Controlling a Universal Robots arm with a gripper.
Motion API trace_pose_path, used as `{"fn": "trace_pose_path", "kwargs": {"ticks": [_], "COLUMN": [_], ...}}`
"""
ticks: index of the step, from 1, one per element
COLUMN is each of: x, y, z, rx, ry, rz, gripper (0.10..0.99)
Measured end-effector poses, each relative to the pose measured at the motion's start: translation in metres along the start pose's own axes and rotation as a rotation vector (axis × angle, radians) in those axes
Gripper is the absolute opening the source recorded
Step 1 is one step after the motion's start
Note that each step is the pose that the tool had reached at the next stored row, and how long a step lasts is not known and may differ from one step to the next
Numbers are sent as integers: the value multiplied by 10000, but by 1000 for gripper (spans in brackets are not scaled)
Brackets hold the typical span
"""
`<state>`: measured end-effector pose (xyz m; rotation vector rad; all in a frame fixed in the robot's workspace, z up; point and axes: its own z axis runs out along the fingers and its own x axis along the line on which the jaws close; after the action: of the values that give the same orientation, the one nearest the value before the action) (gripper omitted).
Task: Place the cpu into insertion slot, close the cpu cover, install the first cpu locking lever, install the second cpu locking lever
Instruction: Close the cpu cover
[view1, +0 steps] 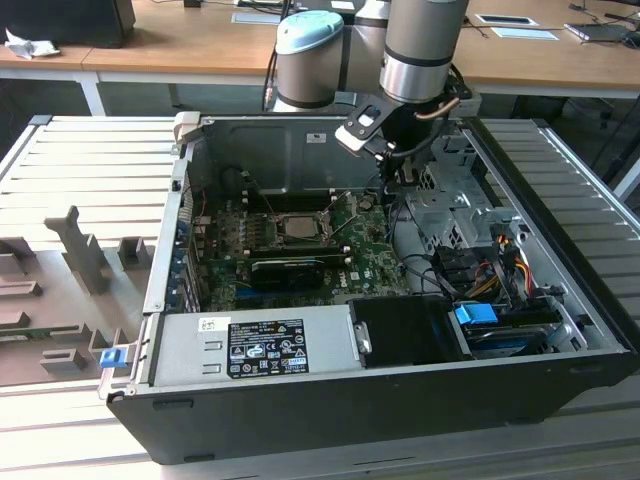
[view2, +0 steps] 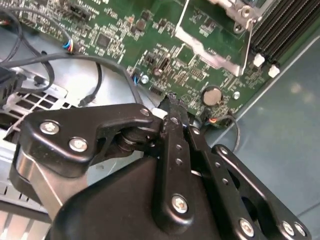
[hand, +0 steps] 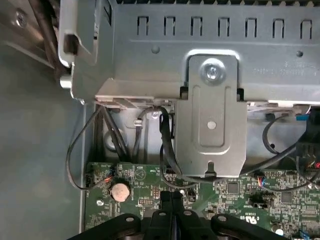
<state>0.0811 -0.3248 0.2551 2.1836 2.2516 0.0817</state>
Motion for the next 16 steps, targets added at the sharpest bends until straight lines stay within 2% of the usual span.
{"fn": "trace_pose_path", "kwargs": {"ticks": [11, 14, 16], "x": [-16, -15, -13], "y": [-355, -432, -459], "z": [11, 7, 7], "rx": [17, 19, 18], "ry": [1, 1, 3], "rz": [-47, -47, -46], "gripper": [106, 106, 106]}}
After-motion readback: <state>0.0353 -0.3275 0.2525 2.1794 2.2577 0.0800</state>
